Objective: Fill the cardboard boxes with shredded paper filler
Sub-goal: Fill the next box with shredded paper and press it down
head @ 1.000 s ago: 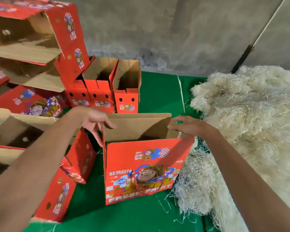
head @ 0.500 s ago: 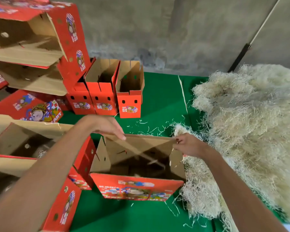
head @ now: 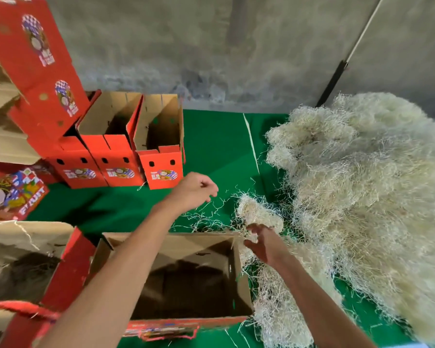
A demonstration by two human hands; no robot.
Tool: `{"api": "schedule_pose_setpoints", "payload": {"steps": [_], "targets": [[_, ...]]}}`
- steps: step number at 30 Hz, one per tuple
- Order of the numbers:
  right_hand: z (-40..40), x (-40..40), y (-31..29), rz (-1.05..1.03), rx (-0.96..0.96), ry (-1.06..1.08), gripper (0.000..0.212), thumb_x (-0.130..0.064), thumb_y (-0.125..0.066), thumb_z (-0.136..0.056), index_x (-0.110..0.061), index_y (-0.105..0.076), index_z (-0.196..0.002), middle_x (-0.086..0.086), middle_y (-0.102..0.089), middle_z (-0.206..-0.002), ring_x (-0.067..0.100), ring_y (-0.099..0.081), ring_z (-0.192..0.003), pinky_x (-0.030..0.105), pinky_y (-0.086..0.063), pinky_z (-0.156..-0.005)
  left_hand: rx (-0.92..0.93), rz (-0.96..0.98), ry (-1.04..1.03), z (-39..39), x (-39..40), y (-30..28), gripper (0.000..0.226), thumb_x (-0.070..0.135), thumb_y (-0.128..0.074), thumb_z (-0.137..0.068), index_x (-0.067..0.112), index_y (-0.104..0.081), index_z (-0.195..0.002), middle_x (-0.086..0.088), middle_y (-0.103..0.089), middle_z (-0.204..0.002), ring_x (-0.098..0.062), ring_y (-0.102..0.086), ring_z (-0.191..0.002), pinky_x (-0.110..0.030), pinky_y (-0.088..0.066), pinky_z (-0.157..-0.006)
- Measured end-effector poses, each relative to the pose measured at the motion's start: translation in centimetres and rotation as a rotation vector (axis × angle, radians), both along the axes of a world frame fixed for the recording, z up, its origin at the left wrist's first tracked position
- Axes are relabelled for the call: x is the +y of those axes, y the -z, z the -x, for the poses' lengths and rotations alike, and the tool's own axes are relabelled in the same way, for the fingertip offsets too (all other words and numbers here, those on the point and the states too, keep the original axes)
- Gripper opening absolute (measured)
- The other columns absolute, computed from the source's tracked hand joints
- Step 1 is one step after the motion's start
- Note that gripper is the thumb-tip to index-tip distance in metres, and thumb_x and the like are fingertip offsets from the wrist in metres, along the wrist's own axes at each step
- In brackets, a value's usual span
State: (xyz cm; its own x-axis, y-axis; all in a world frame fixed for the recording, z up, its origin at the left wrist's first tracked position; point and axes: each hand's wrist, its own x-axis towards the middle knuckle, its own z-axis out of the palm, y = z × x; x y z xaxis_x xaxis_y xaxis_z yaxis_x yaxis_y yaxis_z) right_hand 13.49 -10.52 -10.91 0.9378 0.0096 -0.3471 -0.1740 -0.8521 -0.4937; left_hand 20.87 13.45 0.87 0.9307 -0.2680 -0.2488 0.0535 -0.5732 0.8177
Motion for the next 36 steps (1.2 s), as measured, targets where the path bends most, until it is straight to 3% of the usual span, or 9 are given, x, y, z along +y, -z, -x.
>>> {"api": "schedule_pose_setpoints", "payload": {"steps": [4,8,11,14,19,22,27,31,36], "targets": [[-1.7,1.7,3.8,0.231,-0.001,-0.324,0.078,-0.056,-0.063,-0.09,-0.033,-0.026,-0.155,0.002,-0.027,-0.161,0.028,-0.036,-0.141,0.052,-0.04,-0.113,0.055,-0.032,-0.026,-1.6,-2.8,2.6,0.014,0.029,-0.061,-0.097,0.023,-0.073,-0.09,0.003,-0.075,-0.094,-0.027,-0.073,-0.094,-0.033,-0.053,-0.066],[-2.2,2.7,7.4,0.436,0.077,-0.511,0.08,-0.051,-0.057,-0.096,-0.025,-0.014,-0.159,0.007,-0.028,-0.161,0.029,-0.032,-0.144,0.05,-0.023,-0.122,0.11,-0.08,-0.055,-1.7,-4.2,4.8,0.015,0.031,-0.06,-0.095,0.025,-0.073,-0.09,0.002,-0.076,-0.093,-0.018,-0.074,-0.087,-0.045,-0.059,-0.082],[-2.9,2.9,7.8,0.329,-0.198,-0.433,0.037,-0.036,-0.039,-0.108,-0.02,-0.046,-0.139,0.004,-0.058,-0.133,0.019,-0.053,-0.119,0.043,-0.034,-0.115,0.034,-0.182,-0.076,-1.7,-4.0,5.6,0.017,0.031,-0.058,-0.097,0.027,-0.071,-0.087,0.009,-0.074,-0.091,-0.012,-0.072,-0.081,-0.037,-0.058,-0.079],[-5.4,1.4,6.6,0.152,-0.521,-0.206,0.037,-0.04,-0.05,-0.103,-0.016,-0.062,-0.13,0.007,-0.06,-0.129,0.025,-0.055,-0.121,0.049,-0.038,-0.114,-0.054,-0.278,-0.125,-1.8,-3.6,5.7,0.018,0.03,-0.058,-0.098,0.027,-0.07,-0.086,0.012,-0.069,-0.088,-0.008,-0.067,-0.076,-0.025,-0.05,-0.07],[-10.0,-2.4,5.9,0.304,-0.1,0.035,0.068,-0.054,-0.031,-0.101,-0.03,-0.007,-0.16,0.013,0.009,-0.167,0.043,-0.003,-0.152,0.062,0.008,-0.117,-0.059,-0.311,-0.145,-1.8,-3.7,5.9,0.016,0.028,-0.058,-0.099,0.023,-0.072,-0.094,0.013,-0.068,-0.092,-0.003,-0.064,-0.079,-0.02,-0.041,-0.065],[-9.7,-2.9,7.9,0.326,0.131,-0.047,0.091,-0.064,-0.044,-0.096,-0.03,0.013,-0.159,0.015,0.009,-0.166,0.045,-0.017,-0.149,0.065,-0.008,-0.12,-0.042,-0.31,-0.164,-1.3,-3.6,6.1,0.016,0.028,-0.059,-0.098,0.029,-0.069,-0.087,0.016,-0.067,-0.089,-0.001,-0.064,-0.079,-0.026,-0.046,-0.075],[-9.7,-1.8,7.1,0.128,-0.09,-0.027,0.069,-0.039,-0.061,-0.096,-0.027,-0.024,-0.153,0.004,-0.054,-0.141,0.025,-0.058,-0.123,0.058,-0.025,-0.119,-0.004,-0.246,-0.231,-0.5,-3.2,7.1,0.012,0.032,-0.062,-0.096,0.026,-0.07,-0.103,0.012,-0.07,-0.104,-0.005,-0.065,-0.091,-0.037,-0.052,-0.098],[-10.7,0.1,0.8,-0.349,-0.209,0.042,0.08,-0.024,-0.079,-0.085,-0.04,-0.031,-0.146,-0.006,-0.066,-0.105,0.012,-0.069,-0.08,0.032,-0.058,-0.073,0.281,0.159,-0.415,-0.5,-3.9,5.6,0.106,0.069,-0.079,-0.067,0.03,-0.029,-0.152,-0.001,-0.032,-0.158,-0.02,-0.05,-0.126,-0.039,-0.058,-0.088],[-8.7,2.5,-4.9,-0.695,-0.25,-0.077,0.102,-0.022,-0.08,-0.076,-0.063,-0.016,-0.145,-0.019,-0.056,-0.121,0.006,-0.069,-0.097,0.031,-0.059,-0.083,0.489,0.53,-0.503,-1.3,-4.8,3.3,0.141,0.059,-0.094,-0.051,0.035,-0.007,-0.159,0.004,-0.007,-0.166,-0.032,-0.023,-0.149,-0.059,-0.042,-0.107]]}}
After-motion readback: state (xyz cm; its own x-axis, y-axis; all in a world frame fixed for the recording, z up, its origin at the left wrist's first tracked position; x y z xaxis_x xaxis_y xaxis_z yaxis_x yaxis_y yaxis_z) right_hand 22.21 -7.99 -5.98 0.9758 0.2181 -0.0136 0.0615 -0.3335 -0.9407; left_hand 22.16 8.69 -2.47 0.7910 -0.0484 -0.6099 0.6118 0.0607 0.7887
